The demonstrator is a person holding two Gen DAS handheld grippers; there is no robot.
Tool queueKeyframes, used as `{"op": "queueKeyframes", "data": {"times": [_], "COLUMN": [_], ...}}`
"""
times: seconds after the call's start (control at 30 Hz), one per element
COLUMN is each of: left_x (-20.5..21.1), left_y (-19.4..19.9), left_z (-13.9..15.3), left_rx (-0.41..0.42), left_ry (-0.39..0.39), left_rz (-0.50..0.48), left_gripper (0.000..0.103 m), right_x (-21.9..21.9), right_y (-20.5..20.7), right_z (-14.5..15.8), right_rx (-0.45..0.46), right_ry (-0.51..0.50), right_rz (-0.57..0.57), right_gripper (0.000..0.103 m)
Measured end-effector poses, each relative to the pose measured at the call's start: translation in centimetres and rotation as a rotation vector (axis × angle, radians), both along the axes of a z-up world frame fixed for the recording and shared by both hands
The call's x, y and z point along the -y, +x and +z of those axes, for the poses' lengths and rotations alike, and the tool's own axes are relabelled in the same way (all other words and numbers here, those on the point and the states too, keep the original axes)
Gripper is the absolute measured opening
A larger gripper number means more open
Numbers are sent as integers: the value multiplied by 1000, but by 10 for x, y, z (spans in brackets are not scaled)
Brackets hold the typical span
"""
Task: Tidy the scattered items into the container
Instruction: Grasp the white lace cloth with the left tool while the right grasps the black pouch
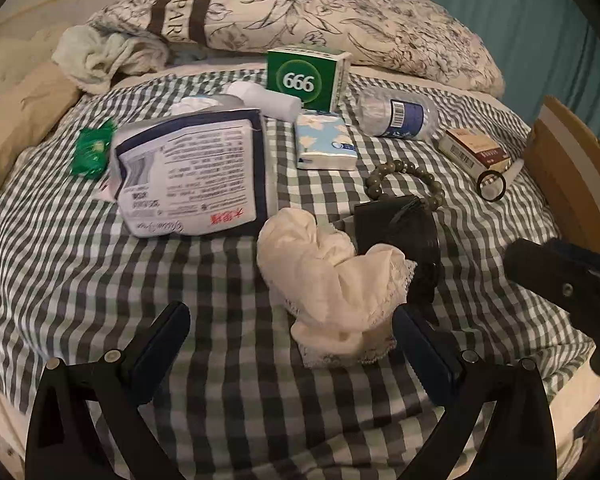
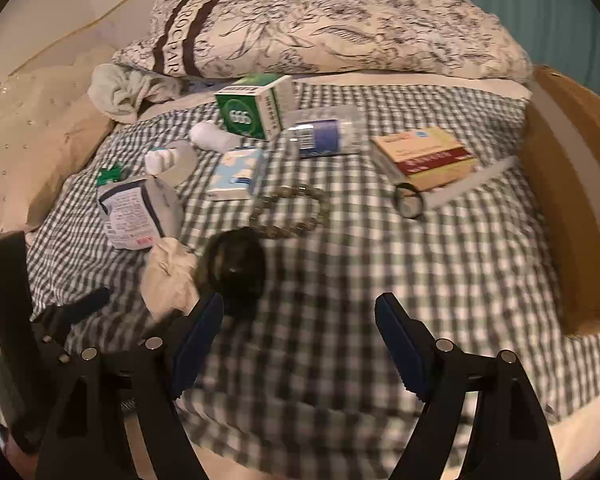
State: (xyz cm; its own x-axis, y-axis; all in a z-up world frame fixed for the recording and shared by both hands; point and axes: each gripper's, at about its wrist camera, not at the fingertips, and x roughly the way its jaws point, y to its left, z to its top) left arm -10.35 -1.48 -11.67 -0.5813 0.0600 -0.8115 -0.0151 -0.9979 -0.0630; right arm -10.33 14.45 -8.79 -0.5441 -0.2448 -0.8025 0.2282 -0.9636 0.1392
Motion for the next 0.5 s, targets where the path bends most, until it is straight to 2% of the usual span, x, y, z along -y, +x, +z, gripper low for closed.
{"op": "queueKeyframes", "data": {"times": [0.2, 0.37, 0.4, 0.47, 0.5], "left_x": [2, 7, 8, 10, 10], "left_y": [-13, -17, -18, -19, -19], "left_z": [-8, -15, -17, -20, -21], "left_rx": [-8, -16, -15, -9, -4], "left_ry": [47, 84, 93, 96, 97], "left_rz": [-16, -23, -22, -23, -25], "left_gripper": [103, 100, 97, 87, 84], "right_x": [21, 35, 38, 43, 44], "right_y": [-21, -34, -36, -41, -42], "right_z": [-13, -22, -23, -28, -31], "right_rx": [39, 60, 58, 68, 76], "right_ry": [-57, -65, -63, -60, -62], "right_rz": [37, 53, 57, 68, 71], "right_gripper": [75, 69, 66, 50, 49]}}
